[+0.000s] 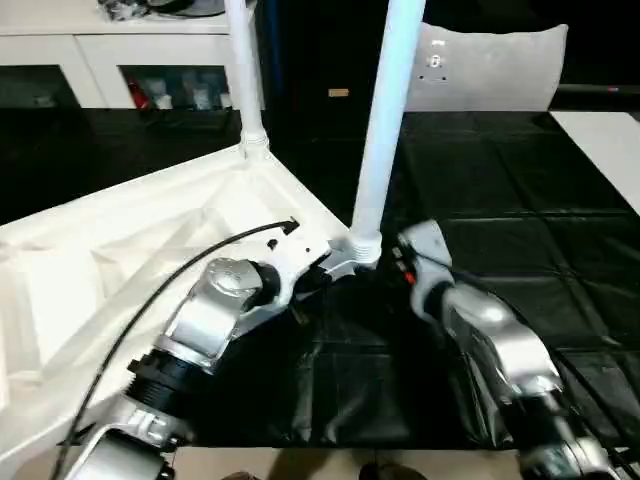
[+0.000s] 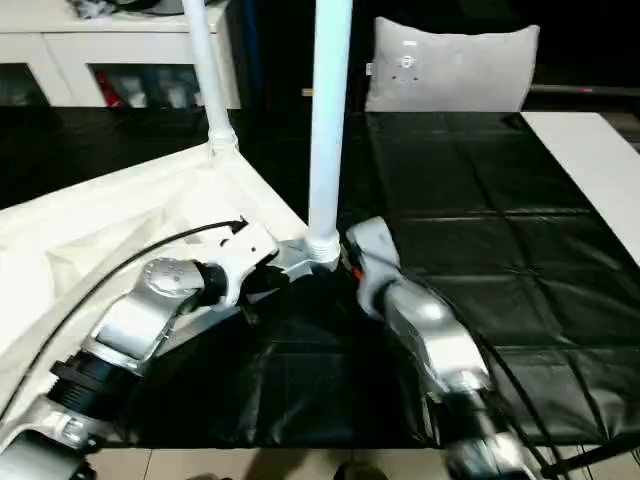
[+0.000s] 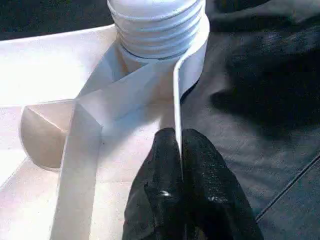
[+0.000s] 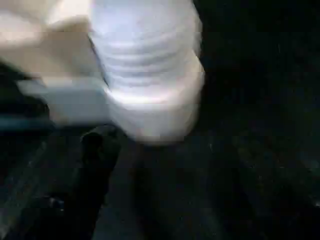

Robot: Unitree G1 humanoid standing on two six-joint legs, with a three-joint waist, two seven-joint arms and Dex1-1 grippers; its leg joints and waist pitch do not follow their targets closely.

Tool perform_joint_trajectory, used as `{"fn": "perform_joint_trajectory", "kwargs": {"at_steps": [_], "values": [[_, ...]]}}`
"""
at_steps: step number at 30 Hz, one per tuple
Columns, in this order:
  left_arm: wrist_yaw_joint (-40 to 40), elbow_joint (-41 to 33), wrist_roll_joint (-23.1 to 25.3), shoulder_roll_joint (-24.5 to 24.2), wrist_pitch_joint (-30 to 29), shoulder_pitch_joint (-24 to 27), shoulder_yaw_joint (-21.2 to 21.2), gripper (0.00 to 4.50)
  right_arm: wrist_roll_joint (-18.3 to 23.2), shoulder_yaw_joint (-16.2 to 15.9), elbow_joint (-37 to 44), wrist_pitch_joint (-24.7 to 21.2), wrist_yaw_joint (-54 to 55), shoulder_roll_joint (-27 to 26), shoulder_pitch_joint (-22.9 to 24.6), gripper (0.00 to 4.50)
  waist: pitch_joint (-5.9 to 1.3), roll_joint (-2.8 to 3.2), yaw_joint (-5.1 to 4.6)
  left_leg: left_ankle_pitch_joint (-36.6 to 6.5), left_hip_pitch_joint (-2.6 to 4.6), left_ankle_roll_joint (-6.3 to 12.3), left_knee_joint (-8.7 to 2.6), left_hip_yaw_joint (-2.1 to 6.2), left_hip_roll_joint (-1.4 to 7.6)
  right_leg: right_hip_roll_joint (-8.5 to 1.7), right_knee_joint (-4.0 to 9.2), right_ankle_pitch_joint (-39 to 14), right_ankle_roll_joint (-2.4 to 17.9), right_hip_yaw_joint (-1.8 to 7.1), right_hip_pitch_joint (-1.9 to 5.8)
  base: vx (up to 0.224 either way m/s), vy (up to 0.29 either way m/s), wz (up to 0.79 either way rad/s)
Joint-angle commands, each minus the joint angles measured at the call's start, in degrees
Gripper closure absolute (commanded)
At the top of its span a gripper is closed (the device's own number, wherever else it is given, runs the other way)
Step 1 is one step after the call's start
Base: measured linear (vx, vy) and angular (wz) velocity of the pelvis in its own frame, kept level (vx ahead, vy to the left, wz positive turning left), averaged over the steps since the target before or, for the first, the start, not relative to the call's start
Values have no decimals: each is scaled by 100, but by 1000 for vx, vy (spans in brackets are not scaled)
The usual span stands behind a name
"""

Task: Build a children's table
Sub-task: Rotate leg to tighten

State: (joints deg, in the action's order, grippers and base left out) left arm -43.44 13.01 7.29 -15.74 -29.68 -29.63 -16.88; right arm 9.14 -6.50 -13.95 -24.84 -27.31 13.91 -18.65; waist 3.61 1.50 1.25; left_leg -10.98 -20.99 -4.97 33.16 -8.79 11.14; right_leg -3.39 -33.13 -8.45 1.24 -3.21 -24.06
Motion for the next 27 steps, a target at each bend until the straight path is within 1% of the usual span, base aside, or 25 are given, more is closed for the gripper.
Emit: {"fn": "perform_joint_trajectory", "kwargs": {"at_steps": [1, 2, 4, 5, 7, 8, 9, 10, 11, 12, 13, 14, 15, 16, 17, 18, 19, 20, 21, 22, 23, 24, 26, 27], "values": [[-159, 90, 2, -141, 471, -191, 7, 450, 167, 159, 425, -37, -303, 212, 94, 6, -448, 34, 82, -652, -5, 404, -292, -31, 87, -341, 326, -967, 1244, 195, 432, 0, 0, 0], [-208, 148, 6, -172, 562, -190, -28, 450, 208, 194, 495, -22, -380, 275, 135, 6, -454, 33, 106, -686, 3, 407, -289, -33, 99, -347, 314, -1003, 1206, 205, 436, 0, 0, 0], [-405, 262, -28, -240, 746, -181, -108, 450, 212, 267, 574, 118, -520, 466, 191, 6, -449, 37, 136, -725, 18, 404, -294, -36, 109, -347, 326, -1049, 1196, 203, 420, 0, 0, 0], [-584, 359, -37, -310, 976, -179, -190, 450, 145, 275, 544, 436, -707, 663, 200, 6, -446, 43, 155, -749, 20, 388, -294, -35, 110, -350, 333, -1100, 1175, 200, 414, 0, 0, 0], [-644, 407, -37, -343, 1042, -180, -223, 450, 204, 308, 562, 473, -841, 726, 206, 6, -446, 37, 168, -791, 23, 368, -292, -38, 113, -355, 331, -1151, 1177, 203, 414, 0, 0, 0], [-725, 496, -25, -401, 1209, -191, -285, 450, 256, 341, 599, 544, -1017, 841, 216, 6, -444, 43, 192, -873, 22, 370, -288, -37, 107, -358, 343, -1257, 1167, 200, 414, 0, 0, 0], [-954, 659, -60, -488, 1488, -219, -356, 450, 312, 339, 658, 719, -1346, 1050, 225, 6, -440, 45, 207, -931, 22, 374, -291, -39, 109, -356, 354, -1337, 1139, 196, 409, 0, 0, 0], [-954, 659, -60, -488, 1488, -219, -356, 450, 312, 339, 658, 719, -1346, 1050, 225, 6, -436, 54, 218, -977, 27, 374, -289, -41, 104, -352, 363, -1407, 1110, 193, 408, 0, 0, 0], [-1028, 706, -63, -516, 1585, -230, -378, 450, 356, 353, 675, 758, -1454, 1099, 226, 6, -441, 46, 228, -967, 28, 355, -293, -38, 117, -360, 352, -1420, 1105, 197, 409, 0, 0, 0], [-1269, 834, -94, -587, 1815, -255, -432, 450, 503, 404, 736, 806, -1733, 1200, 229, 6, -441, 45, 234, -983, 27, 371, -290, -37, 107, -354, 363, -1458, 1093, 190, 409, 0, 0, 0], [-1437, 930, -96, -647, 2018, -280, -485, 450, 602, 408, 787, 746, -1946, 1288, 223, 6, -448, 51, 248, -1006, 27, 406, -287, -32, 104, -359, 370, -1494, 1065, 191, 422, 0, 0, 0], [-1569, 1023, -95, -690, 2217, -303, -523, 450, 682, 391, 815, 711, -2114, 1369, 219, 6, -448, 53, 260, -984, 31, 423, -290, -30, 117, -356, 358, -1434, 1080, 191, 409, 0, 0, 0], [-1777, 1144, -117, -734, 2533, -332, -573, 450, 764, 314, 835, 650, -2405, 1498, 213, 6, -440, 48, 262, -1042, 39, 418, -292, -35, 129, -362, 362, -1475, 1095, 185, 403, 0, 0, 0], [-1940, 1203, -160, -757, 2684, -342, -600, 450, 786, 241, 834, 631, -2615, 1587, 208, 6, -437, 60, 277, -1154, 62, 411, -290, -39, 130, -371, 390, -1647, 1100, 177, 389, 0, 0, 0], [-1940, 1203, -160, -757, 2684, -342, -600, 450, 786, 241, 834, 631, -2615, 1587, 208, 6, -440, 60, 286, -1163, 63, 394, -288, -40, 135, -377, 381, -1659, 1108, 179, 391, 0, 0, 0], [-2307, 1257, -291, -802, 2904, -352, -654, 450, 743, 89, 798, 776, -2977, 1732, 203, 6, -451, 65, 310, -1152, 67, 389, -285, -40, 147, -378, 367, -1594, 1146, 176, 388, 0, 0, 0], [-2307, 1257, -291, -802, 2904, -352, -654, 450, 743, 89, 798, 776, -2977, 1732, 203, 6, -445, 63, 315, -1152, 60, 386, -290, -45, 152, -371, 361, -1572, 1149, 175, 386, 0, 0, 0], [-2672, 1306, -415, -837, 3050, -377, -694, 450, 690, -102, 801, 842, -3302, 1857, 216, 6, -448, 62, 340, -1169, 69, 373, -292, -49, 165, -382, 352, -1597, 1159, 172, 382, 0, 0, 0], [-2813, 1336, -456, -850, 3127, -391, -709, 450, 682, -166, 812, 839, -3413, 1899, 223, 6, -452, 77, 385, -1163, 83, 368, -284, -61, 170, -386, 355, -1647, 1147, 175, 369, 0, 0, 0], [-2813, 1336, -456, -850, 3127, -391, -709, 450, 682, -166, 812, 839, -3413, 1899, 223, 6, -449, 78, 397, -1175, 95, 370, -287, -68, 172, -380, 367, -1677, 1149, 174, 355, 0, 0, 0], [-2926, 1405, -471, -866, 3217, -428, -737, 450, 677, -232, 819, 832, -3513, 1929, 225, 6, -455, 81, 408, -1181, 100, 358, -283, -73, 179, -383, 358, -1673, 1156, 174, 355, 0, 0, 0], [-3153, 1567, -469, -892, 3433, -516, -789, 450, 605, -365, 778, 948, -3635, 1942, 201, 6, -453, 71, 444, -1169, 83, 348, -288, -76, 173, -378, 366, -1723, 1119, 164, 365, 0, 0, 0], [-3297, 1621, -468, -913, 3526, -560, -826, 450, 556, -424, 708, 1076, -3681, 1904, 171, 6, -468, 74, 465, -1154, 78, 299, -292, -68, 188, -404, 344, -1712, 1079, 168, 373, 0, 0, 0], [-3363, 1653, -472, -920, 3581, -581, -839, 450, 594, -421, 678, 1046, -3725, 1875, 157, 6, -466, 67, 476, -1148, 77, 295, -293, -71, 182, -403, 346, -1700, 1075, 166, 378, 0, 0, 0]]}}
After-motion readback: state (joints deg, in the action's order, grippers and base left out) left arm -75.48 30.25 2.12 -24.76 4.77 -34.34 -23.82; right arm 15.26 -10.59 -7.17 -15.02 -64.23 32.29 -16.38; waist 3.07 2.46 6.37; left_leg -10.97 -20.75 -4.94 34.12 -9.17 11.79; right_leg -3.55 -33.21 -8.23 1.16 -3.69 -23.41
